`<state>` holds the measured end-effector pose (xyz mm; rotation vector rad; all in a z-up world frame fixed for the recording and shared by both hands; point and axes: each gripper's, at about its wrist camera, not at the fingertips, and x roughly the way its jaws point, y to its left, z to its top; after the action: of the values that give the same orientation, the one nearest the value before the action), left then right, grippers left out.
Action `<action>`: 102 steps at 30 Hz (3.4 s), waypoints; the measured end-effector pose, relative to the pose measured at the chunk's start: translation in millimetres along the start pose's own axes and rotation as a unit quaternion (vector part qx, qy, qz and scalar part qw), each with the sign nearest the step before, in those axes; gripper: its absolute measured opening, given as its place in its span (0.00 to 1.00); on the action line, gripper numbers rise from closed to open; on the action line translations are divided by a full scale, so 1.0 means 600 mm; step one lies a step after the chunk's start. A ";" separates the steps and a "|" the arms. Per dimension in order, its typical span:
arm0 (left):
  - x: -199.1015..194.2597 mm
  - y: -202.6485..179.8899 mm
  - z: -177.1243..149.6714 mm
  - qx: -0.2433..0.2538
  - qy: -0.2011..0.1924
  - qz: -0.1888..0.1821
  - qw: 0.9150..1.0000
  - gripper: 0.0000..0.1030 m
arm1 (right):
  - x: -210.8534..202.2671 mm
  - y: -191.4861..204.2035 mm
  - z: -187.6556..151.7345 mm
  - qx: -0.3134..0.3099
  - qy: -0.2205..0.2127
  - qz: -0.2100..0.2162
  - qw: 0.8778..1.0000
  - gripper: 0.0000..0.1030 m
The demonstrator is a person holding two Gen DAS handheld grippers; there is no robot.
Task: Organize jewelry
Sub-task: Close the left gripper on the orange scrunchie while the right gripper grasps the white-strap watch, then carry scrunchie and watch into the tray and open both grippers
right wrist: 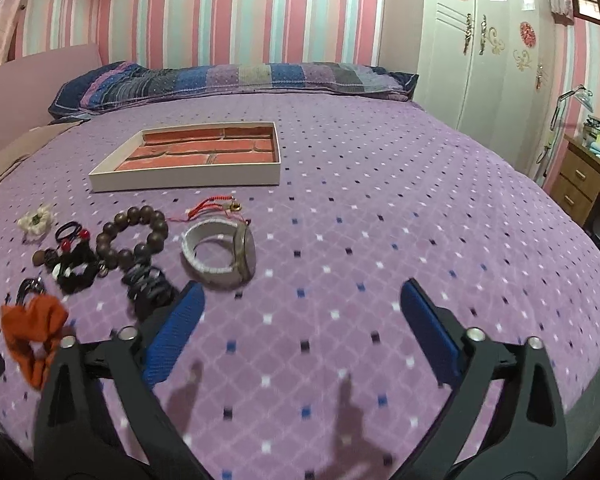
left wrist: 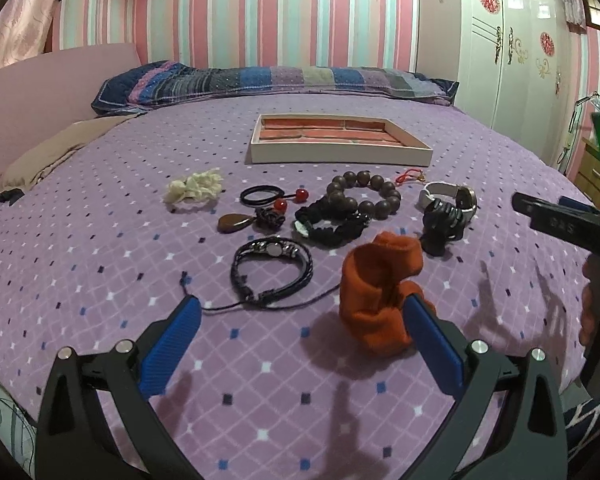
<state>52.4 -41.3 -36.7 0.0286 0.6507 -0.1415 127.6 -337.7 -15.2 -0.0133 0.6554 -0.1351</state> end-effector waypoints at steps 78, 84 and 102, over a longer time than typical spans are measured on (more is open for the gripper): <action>0.414 0.044 0.478 0.007 0.017 -0.059 0.998 0.13 | 0.375 0.109 0.356 0.000 0.044 0.048 0.998 0.14; 0.559 0.033 0.505 -0.003 0.076 -0.066 0.995 0.13 | 0.491 0.128 0.394 0.003 0.082 0.033 0.996 0.14; 0.715 0.044 0.522 0.004 0.140 -0.014 0.990 0.16 | 0.636 0.151 0.420 -0.001 0.181 0.007 0.983 0.14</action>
<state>581.9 -89.7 -47.7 0.0484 0.9314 -0.1697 591.0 -305.0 -51.6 0.0138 1.0186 -0.1250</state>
